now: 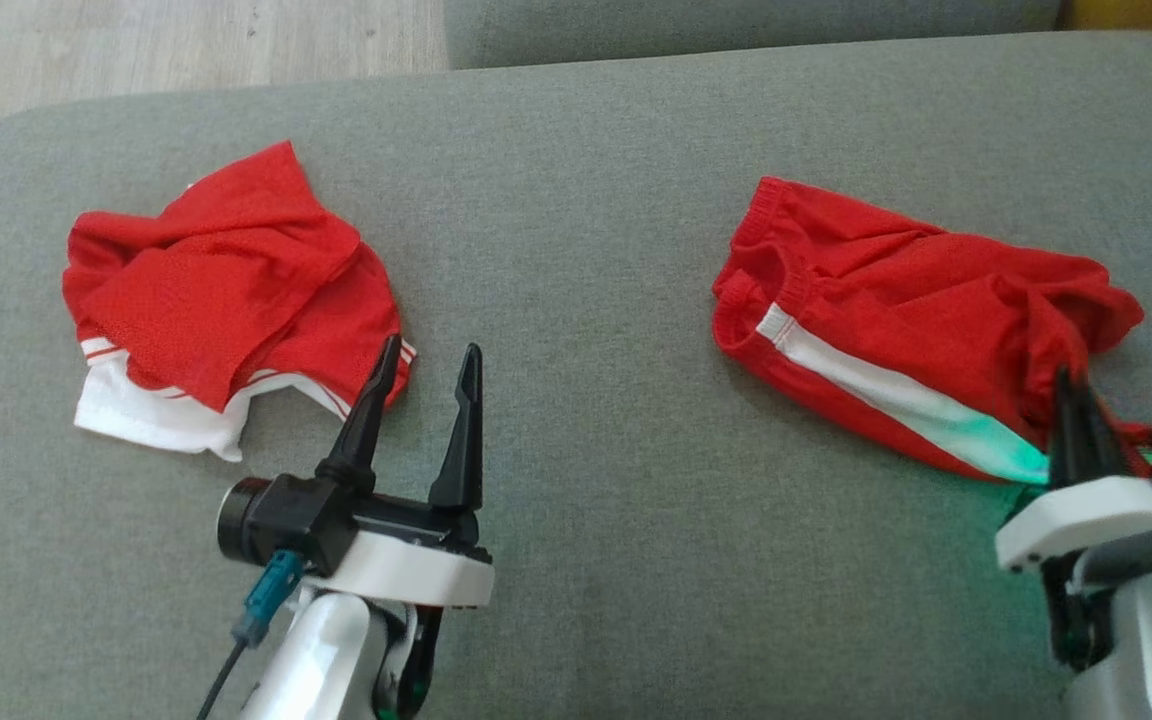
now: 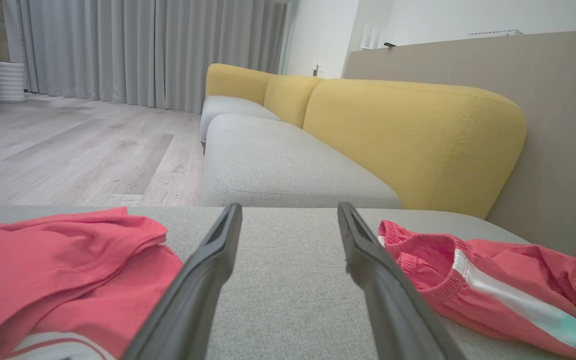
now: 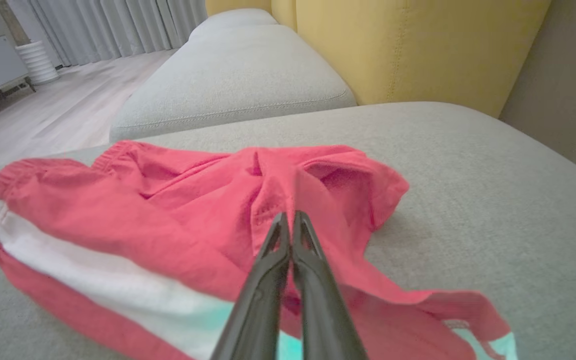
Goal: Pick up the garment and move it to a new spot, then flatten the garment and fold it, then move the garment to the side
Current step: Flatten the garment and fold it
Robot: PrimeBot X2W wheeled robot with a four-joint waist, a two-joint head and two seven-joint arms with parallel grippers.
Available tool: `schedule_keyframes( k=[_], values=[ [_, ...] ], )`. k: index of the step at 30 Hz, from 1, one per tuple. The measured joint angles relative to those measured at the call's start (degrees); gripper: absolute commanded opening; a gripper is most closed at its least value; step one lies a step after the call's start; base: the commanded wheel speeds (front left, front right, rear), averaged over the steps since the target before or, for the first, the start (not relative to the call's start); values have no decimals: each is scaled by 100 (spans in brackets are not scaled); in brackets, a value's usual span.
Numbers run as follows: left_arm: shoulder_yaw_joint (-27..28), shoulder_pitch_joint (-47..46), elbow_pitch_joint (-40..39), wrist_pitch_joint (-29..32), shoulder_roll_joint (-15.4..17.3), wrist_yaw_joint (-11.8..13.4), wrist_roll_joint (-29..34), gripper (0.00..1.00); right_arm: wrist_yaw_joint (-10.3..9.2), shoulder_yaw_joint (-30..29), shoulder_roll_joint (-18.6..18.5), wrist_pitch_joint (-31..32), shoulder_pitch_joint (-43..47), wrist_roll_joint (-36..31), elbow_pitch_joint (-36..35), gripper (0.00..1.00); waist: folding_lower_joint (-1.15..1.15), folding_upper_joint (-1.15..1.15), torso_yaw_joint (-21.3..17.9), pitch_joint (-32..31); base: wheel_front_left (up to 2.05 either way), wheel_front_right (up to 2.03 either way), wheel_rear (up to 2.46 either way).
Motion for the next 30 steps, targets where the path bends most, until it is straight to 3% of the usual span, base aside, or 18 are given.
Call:
schedule_keyframes(
  k=[6,11,15,16,17,22,30],
  values=[
    [-7,-1,2,0,0,5,-4,100,0,-346,0,69,-325,-181,-226,0,0,0,23,-24,0,0,0],
    [-76,-21,1,0,0,5,-7,100,0,-679,-27,666,-1019,-515,-485,0,0,0,142,17,0,0,0],
    [-97,-54,1,0,-1,8,-43,100,0,-806,-291,1131,-1549,-517,-240,0,0,0,253,89,0,0,0],
    [-99,-75,1,0,0,8,-66,100,0,-895,-356,1239,-1673,-568,-98,45,0,0,279,105,0,0,0],
    [-102,-102,1,0,0,8,-67,100,0,-973,-423,1372,-1781,-654,56,100,0,0,305,119,0,0,0],
    [-113,-147,0,0,0,51,-67,100,0,-1306,-537,1347,-2148,-920,512,100,0,0,377,158,0,0,0],
    [-78,-152,-62,0,0,49,-57,100,0,-1403,-452,581,-2345,-1110,630,100,0,0,221,81,0,0,0]
  ],
)
